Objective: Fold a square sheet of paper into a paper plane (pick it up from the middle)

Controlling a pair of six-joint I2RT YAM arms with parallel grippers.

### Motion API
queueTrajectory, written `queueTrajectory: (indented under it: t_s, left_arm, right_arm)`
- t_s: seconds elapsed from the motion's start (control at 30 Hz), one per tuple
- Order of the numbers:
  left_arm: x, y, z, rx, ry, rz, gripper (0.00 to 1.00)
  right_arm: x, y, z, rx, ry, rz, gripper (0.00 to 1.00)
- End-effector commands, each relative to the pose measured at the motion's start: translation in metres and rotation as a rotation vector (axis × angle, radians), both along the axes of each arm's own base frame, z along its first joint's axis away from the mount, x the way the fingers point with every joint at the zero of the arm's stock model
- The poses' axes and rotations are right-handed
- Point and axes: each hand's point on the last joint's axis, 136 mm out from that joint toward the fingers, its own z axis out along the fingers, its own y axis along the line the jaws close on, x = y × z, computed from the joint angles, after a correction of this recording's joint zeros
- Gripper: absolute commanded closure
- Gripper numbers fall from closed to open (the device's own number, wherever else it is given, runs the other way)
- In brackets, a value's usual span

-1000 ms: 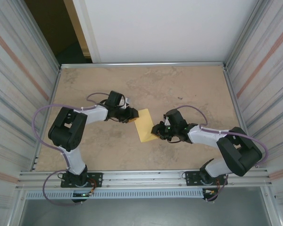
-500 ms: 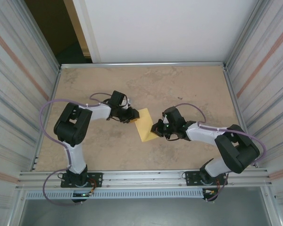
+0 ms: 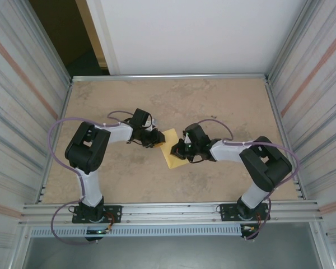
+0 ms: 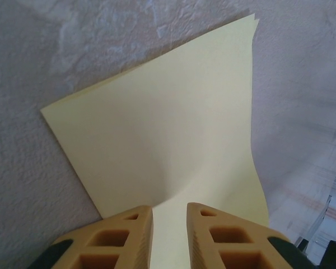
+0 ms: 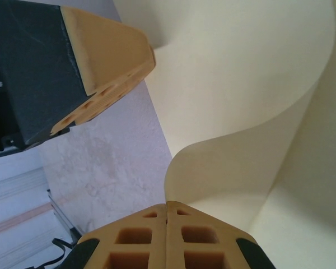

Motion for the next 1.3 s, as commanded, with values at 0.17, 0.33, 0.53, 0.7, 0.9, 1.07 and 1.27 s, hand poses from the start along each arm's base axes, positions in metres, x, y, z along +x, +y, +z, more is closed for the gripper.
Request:
queueTrajectory:
  t_s: [0.17,0.33,0.53,0.7,0.9,1.07,1.27]
  left_arm:
    - [-0.006,0.006,-0.013,0.058,0.027,-0.007,0.77]
    - [-0.006,0.007,-0.013,0.059,0.028,-0.009,0.77]
    - [-0.007,0.007,-0.012,0.057,0.028,-0.01,0.77]
    - [-0.007,0.007,-0.012,0.057,0.026,-0.01,0.77]
    - [-0.007,0.007,-0.012,0.058,0.026,-0.009,0.77]
    - [-0.008,0.007,-0.013,0.059,0.029,-0.009,0.77]
    - [-0.008,0.007,-0.014,0.059,0.03,-0.009,0.77]
  right_arm:
    - [0.014,0.022,0.0,0.025,-0.043,0.024,1.0]
    - [0.016,0.022,-0.008,0.014,-0.031,0.016,1.0]
    - [0.015,0.021,-0.014,-0.001,-0.02,0.015,1.0]
    - [0.014,0.021,-0.017,-0.006,-0.012,0.014,1.0]
    - [0.015,0.023,-0.018,-0.002,-0.012,0.017,1.0]
    - [0.015,0.024,-0.02,0.0,-0.01,0.02,1.0]
    - [0.014,0.023,-0.022,-0.001,-0.002,0.021,1.0]
